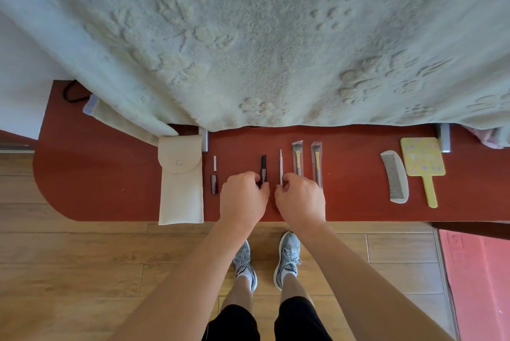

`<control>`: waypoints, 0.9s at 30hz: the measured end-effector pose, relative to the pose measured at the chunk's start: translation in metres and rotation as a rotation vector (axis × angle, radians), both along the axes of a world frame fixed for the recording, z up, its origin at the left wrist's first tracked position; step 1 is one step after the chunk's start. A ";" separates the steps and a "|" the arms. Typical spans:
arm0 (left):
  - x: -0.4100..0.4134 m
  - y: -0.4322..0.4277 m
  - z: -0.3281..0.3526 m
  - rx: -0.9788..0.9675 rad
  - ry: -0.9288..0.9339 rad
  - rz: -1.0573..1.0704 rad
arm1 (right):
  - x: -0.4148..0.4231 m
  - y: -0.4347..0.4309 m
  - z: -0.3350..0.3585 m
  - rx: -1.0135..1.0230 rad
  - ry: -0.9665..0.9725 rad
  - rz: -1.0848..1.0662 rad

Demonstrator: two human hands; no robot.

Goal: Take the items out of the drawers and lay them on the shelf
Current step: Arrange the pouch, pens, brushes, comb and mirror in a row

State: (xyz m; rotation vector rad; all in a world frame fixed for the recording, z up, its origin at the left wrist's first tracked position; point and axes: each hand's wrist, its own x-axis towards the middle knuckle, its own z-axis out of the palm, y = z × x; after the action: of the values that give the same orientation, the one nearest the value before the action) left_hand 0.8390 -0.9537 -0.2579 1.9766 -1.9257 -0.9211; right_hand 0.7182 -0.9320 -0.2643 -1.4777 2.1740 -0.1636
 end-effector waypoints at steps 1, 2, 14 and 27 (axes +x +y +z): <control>-0.002 0.001 0.000 -0.008 0.010 0.000 | -0.002 0.001 0.000 -0.007 -0.003 -0.001; -0.005 0.002 -0.001 -0.015 0.020 -0.001 | -0.004 0.002 -0.001 -0.012 -0.006 -0.001; -0.017 0.009 -0.003 -0.061 0.044 0.005 | -0.014 0.006 -0.001 -0.025 -0.014 0.015; -0.016 0.008 -0.006 -0.062 0.060 -0.011 | -0.011 0.005 0.001 -0.025 -0.016 0.011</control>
State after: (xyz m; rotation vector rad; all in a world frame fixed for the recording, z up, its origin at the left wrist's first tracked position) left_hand 0.8229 -0.9454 -0.2637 1.8843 -1.9106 -0.9014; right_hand 0.7067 -0.9272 -0.2629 -1.4966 2.1588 -0.1988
